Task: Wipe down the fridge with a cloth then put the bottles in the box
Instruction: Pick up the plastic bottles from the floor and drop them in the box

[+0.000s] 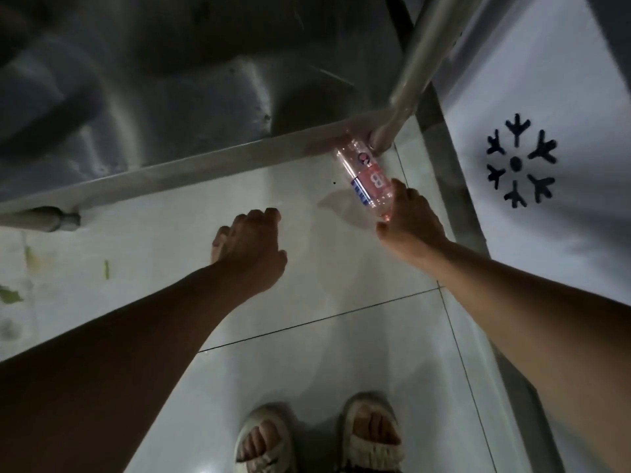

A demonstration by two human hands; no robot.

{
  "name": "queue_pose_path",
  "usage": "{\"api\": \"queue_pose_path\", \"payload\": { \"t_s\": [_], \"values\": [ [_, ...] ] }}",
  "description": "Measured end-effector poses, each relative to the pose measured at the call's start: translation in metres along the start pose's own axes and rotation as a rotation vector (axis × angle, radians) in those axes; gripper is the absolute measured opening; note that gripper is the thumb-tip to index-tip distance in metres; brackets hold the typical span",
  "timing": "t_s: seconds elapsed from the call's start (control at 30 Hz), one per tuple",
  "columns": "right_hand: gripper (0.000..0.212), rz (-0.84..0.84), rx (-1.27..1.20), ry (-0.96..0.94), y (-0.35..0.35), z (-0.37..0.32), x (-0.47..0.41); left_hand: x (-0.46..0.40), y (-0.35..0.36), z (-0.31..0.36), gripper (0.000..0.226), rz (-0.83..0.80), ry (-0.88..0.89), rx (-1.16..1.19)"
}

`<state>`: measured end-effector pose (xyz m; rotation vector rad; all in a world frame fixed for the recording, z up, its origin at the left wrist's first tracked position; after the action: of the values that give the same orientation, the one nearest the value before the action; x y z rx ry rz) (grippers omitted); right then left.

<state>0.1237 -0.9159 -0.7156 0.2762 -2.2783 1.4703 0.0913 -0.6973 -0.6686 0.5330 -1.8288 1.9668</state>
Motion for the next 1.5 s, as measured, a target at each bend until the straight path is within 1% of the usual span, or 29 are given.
{"api": "queue_pose_path", "payload": {
  "t_s": [0.1, 0.23, 0.33, 0.5, 0.63, 0.8, 0.93, 1.03, 1.2, 1.3, 1.5],
  "values": [
    [0.077, 0.072, 0.064, -0.038, 0.019, 0.005, -0.037, -0.027, 0.026, -0.018, 0.052, 0.021, -0.009, -0.02],
    [0.087, 0.116, 0.06, 0.006, 0.042, 0.014, -0.076, -0.051, 0.059, -0.043, 0.054, 0.016, -0.055, -0.025],
    [0.089, 0.129, 0.136, 0.008, 0.057, 0.017, -0.091, -0.059, 0.078, -0.059, 0.053, 0.011, -0.071, -0.024],
    [0.084, 0.113, 0.259, 0.035, 0.069, 0.016, -0.089, -0.05, 0.085, -0.083, 0.053, -0.014, -0.103, -0.011],
    [0.074, 0.066, 0.251, 0.036, 0.065, -0.006, -0.05, -0.017, 0.069, -0.103, 0.054, -0.025, -0.149, 0.038],
    [0.073, -0.079, 0.216, -0.064, 0.059, -0.073, 0.04, 0.054, 0.035, -0.121, 0.052, -0.029, -0.221, 0.143],
    [0.074, -0.202, 0.208, -0.154, 0.052, -0.139, 0.116, 0.13, 0.007, -0.14, 0.049, -0.026, -0.324, 0.228],
    [0.074, -0.259, 0.239, -0.223, 0.041, -0.186, 0.164, 0.188, -0.013, -0.159, 0.051, -0.021, -0.395, 0.283],
    [0.078, -0.313, 0.338, -0.351, 0.022, -0.259, 0.22, 0.27, -0.046, -0.199, 0.052, 0.02, -0.514, 0.361],
    [0.076, -0.321, 0.373, -0.406, 0.017, -0.298, 0.248, 0.309, -0.063, -0.23, 0.052, 0.051, -0.58, 0.392],
    [0.072, -0.32, 0.419, -0.511, 0.035, -0.38, 0.303, 0.374, -0.072, -0.311, 0.053, 0.126, -0.67, 0.418]
  ]
}}
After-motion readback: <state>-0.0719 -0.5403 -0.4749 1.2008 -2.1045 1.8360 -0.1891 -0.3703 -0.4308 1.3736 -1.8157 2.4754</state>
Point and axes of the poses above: each hand's wrist, its own x-axis away from the middle knuckle, its own y-axis out of the palm, z = x × y, the point moved 6 cm from there along -x, towards the middle knuckle, and after that the axes turned 4 degrees about -x, right-handed, at the moved point
